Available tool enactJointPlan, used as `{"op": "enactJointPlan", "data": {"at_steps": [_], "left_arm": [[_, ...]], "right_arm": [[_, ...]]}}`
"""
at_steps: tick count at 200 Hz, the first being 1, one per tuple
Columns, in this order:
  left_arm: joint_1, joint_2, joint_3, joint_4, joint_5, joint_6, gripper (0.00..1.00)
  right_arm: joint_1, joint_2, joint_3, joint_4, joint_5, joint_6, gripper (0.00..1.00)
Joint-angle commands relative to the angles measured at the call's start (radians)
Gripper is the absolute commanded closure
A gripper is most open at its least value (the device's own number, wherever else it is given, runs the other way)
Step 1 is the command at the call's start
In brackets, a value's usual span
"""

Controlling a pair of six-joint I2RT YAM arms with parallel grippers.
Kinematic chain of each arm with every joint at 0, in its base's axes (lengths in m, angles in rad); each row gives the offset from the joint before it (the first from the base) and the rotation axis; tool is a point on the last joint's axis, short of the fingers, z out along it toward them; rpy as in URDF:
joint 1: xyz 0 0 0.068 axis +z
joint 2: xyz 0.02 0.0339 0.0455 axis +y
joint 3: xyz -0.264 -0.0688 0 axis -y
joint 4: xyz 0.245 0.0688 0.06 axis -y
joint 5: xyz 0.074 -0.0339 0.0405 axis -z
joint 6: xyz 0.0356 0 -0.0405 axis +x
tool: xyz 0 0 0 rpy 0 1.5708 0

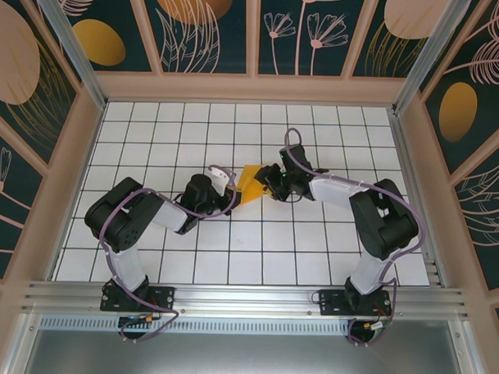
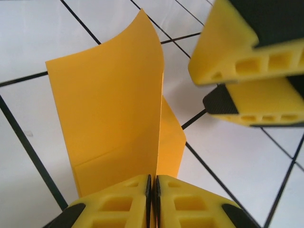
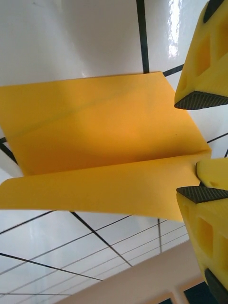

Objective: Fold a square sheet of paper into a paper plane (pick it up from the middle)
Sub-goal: Fourth fold the wing at the center of the table.

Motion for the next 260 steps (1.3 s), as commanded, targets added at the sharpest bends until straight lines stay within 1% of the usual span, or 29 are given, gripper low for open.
{"op": "enactJointPlan", "data": {"at_steps": [1, 19, 29, 70, 94, 97, 103, 132, 164, 206, 260], "left_arm": [[-0.001, -0.006, -0.023, 0.084, 0.044, -0.155, 0.86], [0.000, -0.005, -0.025, 0.085, 0.057, -0.227, 0.87], [0.001, -0.002, -0.025, 0.088, 0.063, -0.270, 0.88], [0.022, 0.004, -0.037, 0.131, 0.100, -0.407, 0.88], [0.043, 0.016, -0.036, 0.151, 0.136, -0.481, 0.88], [0.045, 0.019, -0.036, 0.156, 0.142, -0.490, 0.88], [0.048, 0.024, -0.034, 0.158, 0.150, -0.504, 0.88], [0.052, 0.066, -0.016, 0.161, 0.188, -0.551, 0.86], [0.060, 0.080, -0.017, 0.172, 0.190, -0.573, 0.86], [0.063, 0.074, -0.014, 0.148, 0.184, -0.562, 0.85], [0.068, 0.080, 0.009, 0.120, 0.187, -0.538, 0.82]], "right_arm": [[0.001, -0.040, -0.047, 0.160, -0.065, -0.086, 0.52], [0.001, -0.024, -0.062, 0.201, -0.101, -0.113, 0.52], [0.001, -0.008, -0.064, 0.220, -0.126, -0.127, 0.54], [0.001, 0.032, -0.058, 0.253, -0.164, -0.201, 0.56], [0.001, 0.068, -0.036, 0.218, -0.174, -0.231, 0.54], [-0.023, 0.070, -0.034, 0.217, -0.175, -0.232, 0.54], [-0.025, 0.074, -0.034, 0.222, -0.179, -0.235, 0.53], [-0.027, 0.098, -0.012, 0.219, -0.192, -0.252, 0.50], [-0.029, 0.112, -0.009, 0.239, -0.210, -0.257, 0.48], [-0.027, 0.144, 0.020, 0.224, -0.231, -0.282, 0.47], [-0.024, 0.174, 0.047, 0.176, -0.215, -0.310, 0.45]]}}
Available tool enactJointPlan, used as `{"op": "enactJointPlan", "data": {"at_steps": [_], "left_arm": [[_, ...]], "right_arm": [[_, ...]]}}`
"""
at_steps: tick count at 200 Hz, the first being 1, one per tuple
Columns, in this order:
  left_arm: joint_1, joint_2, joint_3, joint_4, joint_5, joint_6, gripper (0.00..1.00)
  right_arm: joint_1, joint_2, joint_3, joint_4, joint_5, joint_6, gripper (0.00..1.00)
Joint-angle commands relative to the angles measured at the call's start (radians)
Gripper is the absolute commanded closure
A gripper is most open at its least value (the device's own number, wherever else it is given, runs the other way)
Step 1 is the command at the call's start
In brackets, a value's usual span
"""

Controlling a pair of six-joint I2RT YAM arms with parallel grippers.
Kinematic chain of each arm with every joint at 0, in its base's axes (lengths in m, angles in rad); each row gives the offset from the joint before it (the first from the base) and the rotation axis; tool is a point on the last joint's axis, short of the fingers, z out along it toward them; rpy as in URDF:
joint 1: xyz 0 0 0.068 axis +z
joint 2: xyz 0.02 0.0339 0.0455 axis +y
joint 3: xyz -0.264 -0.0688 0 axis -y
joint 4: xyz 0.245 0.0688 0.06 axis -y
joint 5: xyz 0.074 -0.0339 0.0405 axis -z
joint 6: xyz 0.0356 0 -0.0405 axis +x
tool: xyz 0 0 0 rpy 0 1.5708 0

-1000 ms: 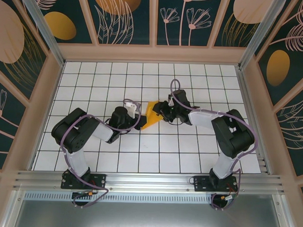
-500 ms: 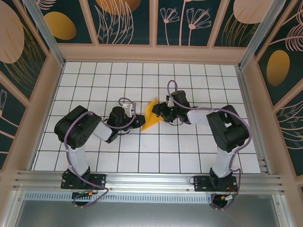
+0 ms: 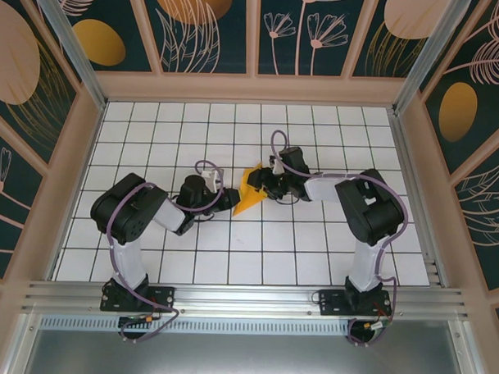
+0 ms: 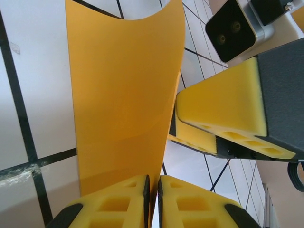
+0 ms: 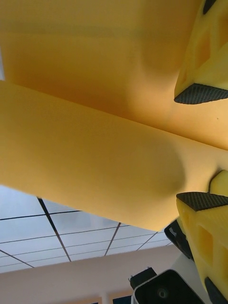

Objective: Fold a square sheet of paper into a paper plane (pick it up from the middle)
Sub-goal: Fourth fold the wing at the center of the table.

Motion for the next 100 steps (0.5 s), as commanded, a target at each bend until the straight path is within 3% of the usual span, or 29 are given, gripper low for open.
{"op": "enactJointPlan", "data": {"at_steps": [1, 51, 100], "left_arm": [[0.011, 0.009, 0.029, -0.010, 0.022, 0.016, 0.82], [0.015, 0.023, 0.059, -0.058, 0.007, 0.045, 0.80], [0.018, 0.027, 0.078, -0.099, -0.009, 0.064, 0.80]], "right_arm": [[0.003, 0.023, 0.032, -0.025, -0.009, -0.034, 0.45], [0.007, 0.020, 0.029, -0.063, 0.051, -0.024, 0.45], [0.009, -0.028, -0.012, 0.027, 0.015, -0.036, 0.45]]}}
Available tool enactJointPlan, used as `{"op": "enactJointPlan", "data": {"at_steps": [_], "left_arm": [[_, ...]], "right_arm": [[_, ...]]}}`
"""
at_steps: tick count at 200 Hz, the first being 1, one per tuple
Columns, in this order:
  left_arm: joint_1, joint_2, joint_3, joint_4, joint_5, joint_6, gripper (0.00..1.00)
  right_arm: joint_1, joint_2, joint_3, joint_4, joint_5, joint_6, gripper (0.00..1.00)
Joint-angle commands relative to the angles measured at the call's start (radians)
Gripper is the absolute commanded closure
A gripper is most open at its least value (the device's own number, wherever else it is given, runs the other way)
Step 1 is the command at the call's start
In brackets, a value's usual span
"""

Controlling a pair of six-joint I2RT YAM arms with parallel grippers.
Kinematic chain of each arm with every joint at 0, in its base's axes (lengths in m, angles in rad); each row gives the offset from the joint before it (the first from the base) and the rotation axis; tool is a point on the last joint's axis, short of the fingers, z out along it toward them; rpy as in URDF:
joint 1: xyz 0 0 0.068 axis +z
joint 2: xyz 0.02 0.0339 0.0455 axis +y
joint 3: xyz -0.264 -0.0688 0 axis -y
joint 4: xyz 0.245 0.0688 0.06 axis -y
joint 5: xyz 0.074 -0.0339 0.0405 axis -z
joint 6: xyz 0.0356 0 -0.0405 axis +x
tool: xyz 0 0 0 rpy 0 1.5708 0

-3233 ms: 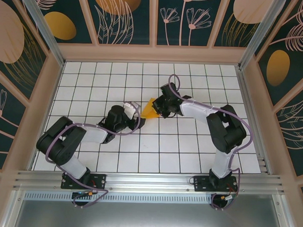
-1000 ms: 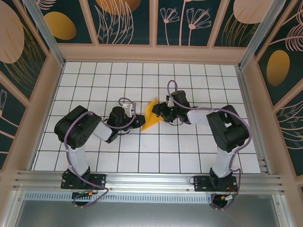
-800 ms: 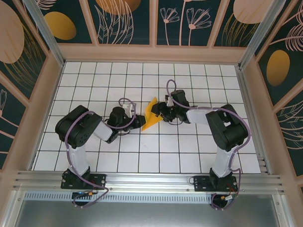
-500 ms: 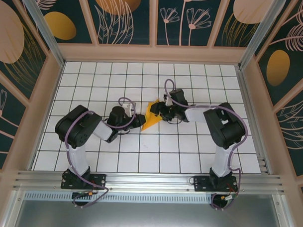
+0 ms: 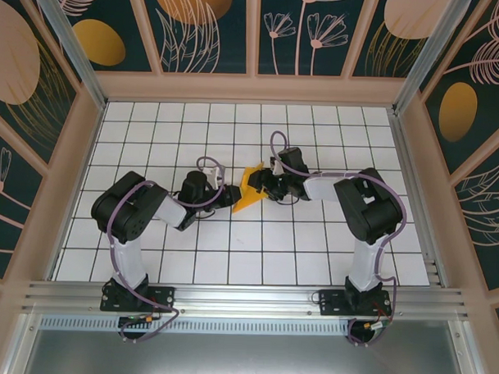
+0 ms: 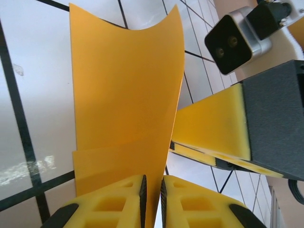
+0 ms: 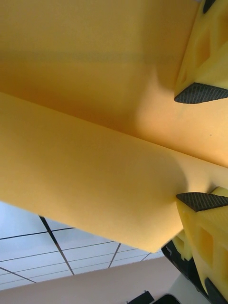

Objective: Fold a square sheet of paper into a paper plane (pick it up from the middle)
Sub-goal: Fourth fold the wing at the center of the table.

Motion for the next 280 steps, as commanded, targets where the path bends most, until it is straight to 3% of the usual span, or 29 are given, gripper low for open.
{"op": "enactJointPlan", "data": {"at_steps": [1, 142, 217, 280], "left_arm": [[0.007, 0.018, 0.026, -0.027, -0.007, 0.033, 0.80], [0.012, 0.036, 0.062, -0.101, -0.003, 0.059, 0.79], [0.013, 0.037, 0.067, -0.108, 0.027, 0.090, 0.68], [0.012, 0.006, 0.074, -0.200, 0.036, 0.193, 0.58]], "right_arm": [[0.009, -0.041, -0.020, 0.062, -0.014, -0.030, 0.45], [0.016, 0.022, 0.067, -0.070, 0.060, -0.054, 0.45], [0.016, 0.060, 0.081, -0.097, 0.064, -0.040, 0.46], [0.034, 0.068, 0.097, -0.112, 0.064, -0.025, 0.45]]}}
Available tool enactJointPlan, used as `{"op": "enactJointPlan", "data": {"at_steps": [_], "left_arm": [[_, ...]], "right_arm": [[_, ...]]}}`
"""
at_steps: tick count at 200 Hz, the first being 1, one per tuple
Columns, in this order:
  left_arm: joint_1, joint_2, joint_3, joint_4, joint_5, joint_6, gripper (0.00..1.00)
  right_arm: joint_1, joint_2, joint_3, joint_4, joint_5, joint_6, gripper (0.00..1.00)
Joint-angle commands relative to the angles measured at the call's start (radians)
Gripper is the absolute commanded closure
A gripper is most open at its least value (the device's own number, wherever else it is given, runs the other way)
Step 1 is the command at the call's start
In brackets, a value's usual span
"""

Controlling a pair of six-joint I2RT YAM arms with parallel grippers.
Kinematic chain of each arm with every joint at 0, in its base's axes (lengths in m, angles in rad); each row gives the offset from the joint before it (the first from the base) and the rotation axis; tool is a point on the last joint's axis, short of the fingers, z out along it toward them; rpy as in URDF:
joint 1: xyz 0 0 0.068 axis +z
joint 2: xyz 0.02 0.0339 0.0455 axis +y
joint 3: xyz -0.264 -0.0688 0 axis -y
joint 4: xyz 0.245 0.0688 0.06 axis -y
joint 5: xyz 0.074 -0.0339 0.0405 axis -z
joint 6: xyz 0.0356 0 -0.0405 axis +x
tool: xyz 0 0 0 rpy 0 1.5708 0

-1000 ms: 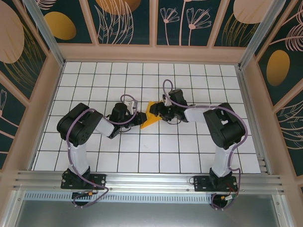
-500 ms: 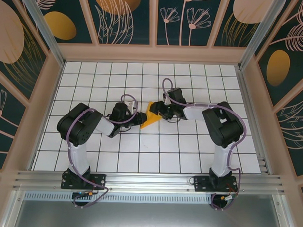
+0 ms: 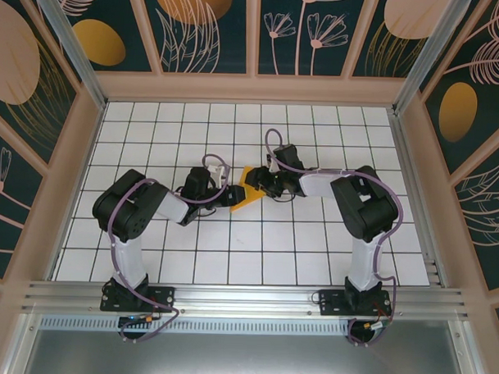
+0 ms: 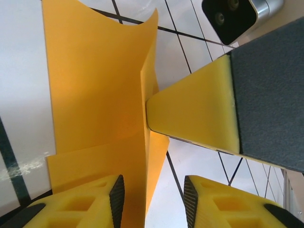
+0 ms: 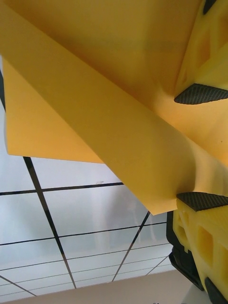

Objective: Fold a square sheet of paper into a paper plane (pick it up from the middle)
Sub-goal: Fourth fold the wing at the center of the table.

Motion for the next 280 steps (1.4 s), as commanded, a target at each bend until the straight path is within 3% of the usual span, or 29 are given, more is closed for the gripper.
{"op": "enactJointPlan", "data": {"at_steps": [1, 109, 172, 280], "left_arm": [[0.008, -0.005, 0.013, -0.085, -0.016, 0.072, 0.58], [0.008, 0.005, 0.054, -0.116, -0.001, 0.047, 0.88], [0.008, -0.016, -0.016, 0.036, 0.067, -0.116, 0.91], [0.007, 0.024, -0.011, 0.051, 0.079, -0.160, 0.90]], "right_arm": [[0.012, 0.032, 0.021, -0.040, 0.010, 0.016, 0.45], [0.010, -0.063, 0.003, -0.017, -0.029, -0.032, 0.45], [0.007, -0.172, -0.094, -0.006, -0.059, -0.055, 0.45], [0.008, -0.069, -0.051, -0.002, -0.046, -0.030, 0.45]]}}
